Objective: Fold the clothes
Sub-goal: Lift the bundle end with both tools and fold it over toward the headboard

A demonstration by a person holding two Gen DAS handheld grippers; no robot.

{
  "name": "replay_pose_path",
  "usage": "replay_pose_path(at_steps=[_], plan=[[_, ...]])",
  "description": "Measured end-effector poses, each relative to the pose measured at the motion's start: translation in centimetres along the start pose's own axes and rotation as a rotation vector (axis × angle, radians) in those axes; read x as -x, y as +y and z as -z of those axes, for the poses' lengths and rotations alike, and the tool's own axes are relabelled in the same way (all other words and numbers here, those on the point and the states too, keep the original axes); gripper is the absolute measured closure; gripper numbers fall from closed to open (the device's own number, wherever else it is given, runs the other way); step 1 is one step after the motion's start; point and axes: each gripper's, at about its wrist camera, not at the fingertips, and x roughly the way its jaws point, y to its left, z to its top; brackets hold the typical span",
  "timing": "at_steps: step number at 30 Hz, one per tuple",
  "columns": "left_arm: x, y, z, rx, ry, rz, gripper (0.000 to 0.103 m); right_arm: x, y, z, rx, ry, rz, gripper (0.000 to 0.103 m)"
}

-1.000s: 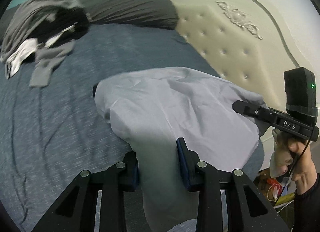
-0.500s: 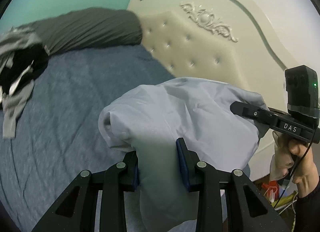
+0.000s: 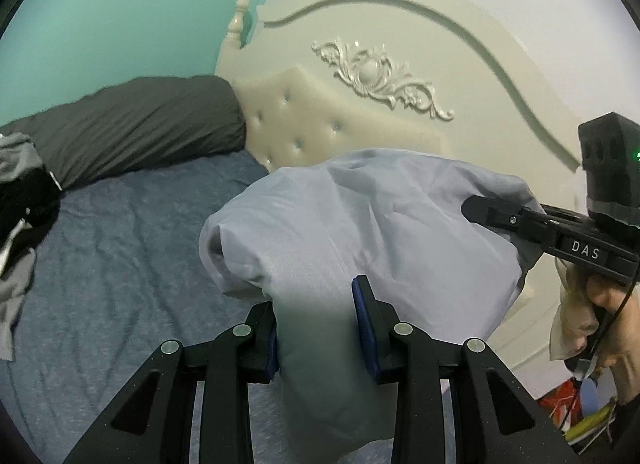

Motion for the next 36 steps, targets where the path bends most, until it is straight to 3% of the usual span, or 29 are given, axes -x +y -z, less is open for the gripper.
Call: replay_pose_path(at_steps=[4, 8, 12, 19, 26, 31, 36], plan=[[-3.9, -0.7, 3.1, 0.018, 0.017, -0.015, 0.069, -2.5, -2.5, 3.5, 0.006, 0.031, 0.024, 0.092], [-8.2, -0.2, 8.4, 0.086, 0.097, -0.022, 0.069, -6.4, -4.7, 9.3, -0.024, 0.146, 0.046, 0.092], [-10.7, -1.0, 12.9, 0.132, 0.161, 0.01, 0.069, -7.7, -6.4, 14.0, -0.067, 0.198, 0.036, 0.092], [-10.5, -3.1, 16.7, 0.168, 0.205, 0.041, 0.069, -6.2, -8.8, 17.3, -0.123, 0.235, -0.004, 0.092], [-12.4, -2.7, 22.6, 0.249, 0.349, 0.086, 0.068, -6.7, -10.0, 22.1, -0.18, 0.349, 0.002, 0.091], [-10.8, -1.4, 23.5, 0.282, 0.362, 0.12, 0.062, -5.9, -11.0, 24.1, -0.247, 0.36, 0.019, 0.076], [-7.7, -0.8, 22.9, 0.263, 0.335, 0.108, 0.061, -3.6, -12.2, 24.5, -0.305, 0.31, 0.073, 0.068]])
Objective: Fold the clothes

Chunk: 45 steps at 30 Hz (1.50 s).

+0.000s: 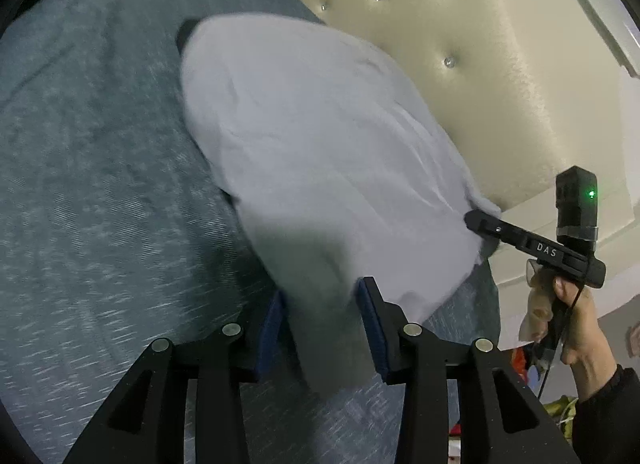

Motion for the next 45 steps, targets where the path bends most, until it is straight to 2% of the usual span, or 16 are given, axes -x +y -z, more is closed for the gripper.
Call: replay_pose_path(at_steps=[3, 6, 7, 9, 11, 13, 18, 24, 32, 34, 37, 39, 41, 45], plan=[[1.9, -0.2, -0.7, -0.03, -0.052, -0.007, 0.061, 2.0, 0.3, 0.1, -0.009, -0.075, 0.026, 0.069], [2.5, -1.6, -1.5, -0.097, -0.07, -0.025, 0.061, 4.2, 1.8, -0.3, 0.015, -0.172, 0.036, 0.07], [2.4, -2.3, -1.9, -0.118, -0.072, -0.03, 0.061, 4.5, 2.2, -0.4, 0.024, -0.192, 0.032, 0.072], [2.1, -3.4, -2.3, -0.162, -0.073, -0.045, 0.062, 5.2, 3.7, -0.6, 0.065, -0.222, 0.027, 0.084], [1.5, -3.8, -2.4, -0.196, -0.064, -0.055, 0.062, 5.1, 4.9, -0.9, 0.106, -0.222, -0.003, 0.091], [0.4, -3.9, -2.6, -0.216, -0.046, -0.065, 0.062, 3.8, 5.5, -1.0, 0.134, -0.187, 0.01, 0.094], [-2.4, -2.9, -1.7, -0.242, 0.008, -0.126, 0.062, -0.2, 2.4, 0.5, 0.026, -0.093, 0.073, 0.102], [-4.3, -2.0, -0.9, -0.277, 0.04, -0.149, 0.062, -3.1, -0.7, 3.1, -0.078, -0.068, 0.052, 0.103], [-5.4, -1.6, -1.3, -0.262, 0.074, -0.149, 0.063, -4.3, -0.3, 3.2, -0.096, -0.05, 0.067, 0.103], [-5.2, -1.7, -1.7, -0.257, 0.073, -0.146, 0.063, -3.5, 0.3, 2.5, -0.083, -0.048, 0.087, 0.103], [-4.1, -1.7, -2.1, -0.242, 0.053, -0.122, 0.063, -0.8, 1.5, 1.1, -0.045, -0.117, 0.076, 0.103], [-3.1, -1.7, -2.7, -0.239, 0.027, -0.111, 0.063, 1.0, 2.7, -0.3, -0.022, -0.174, 0.043, 0.103], [-2.2, -1.5, -3.8, -0.227, -0.001, -0.104, 0.063, 1.6, 4.0, -1.8, 0.002, -0.195, 0.006, 0.103], [-1.9, -0.4, -6.5, -0.2, -0.016, -0.12, 0.063, 0.2, 5.4, -4.8, 0.028, -0.151, 0.01, 0.103]])
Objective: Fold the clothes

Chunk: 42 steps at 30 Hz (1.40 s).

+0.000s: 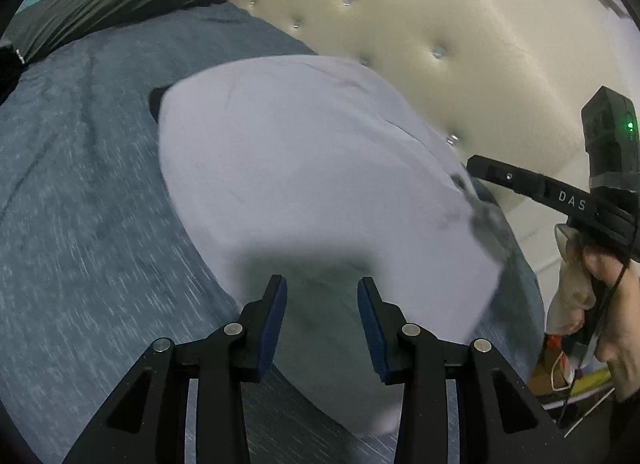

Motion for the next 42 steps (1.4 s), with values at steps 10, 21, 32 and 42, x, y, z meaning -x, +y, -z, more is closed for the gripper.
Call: replay_pose_path(at_steps=[10, 21, 32, 42], plan=[[-4.2, 3.0, -1.7, -0.005, 0.053, -0.024, 0.065, -5.9, -3.2, 1.4, -0.102, 0.152, 0.056, 0.103], [-5.4, 3.2, -1.8, -0.007, 0.076, -0.011, 0.067, -5.6, -4.6, 2.7, -0.109, 0.144, 0.046, 0.103], [0.4, 3.4, -0.5, 0.003, 0.014, -0.006, 0.067, 2.3, -6.0, 6.3, -0.099, 0.001, 0.073, 0.103], [-0.6, 0.6, 3.9, -0.045, 0.118, 0.019, 0.067, 2.7, -7.7, 9.8, -0.161, 0.029, 0.108, 0.103]])
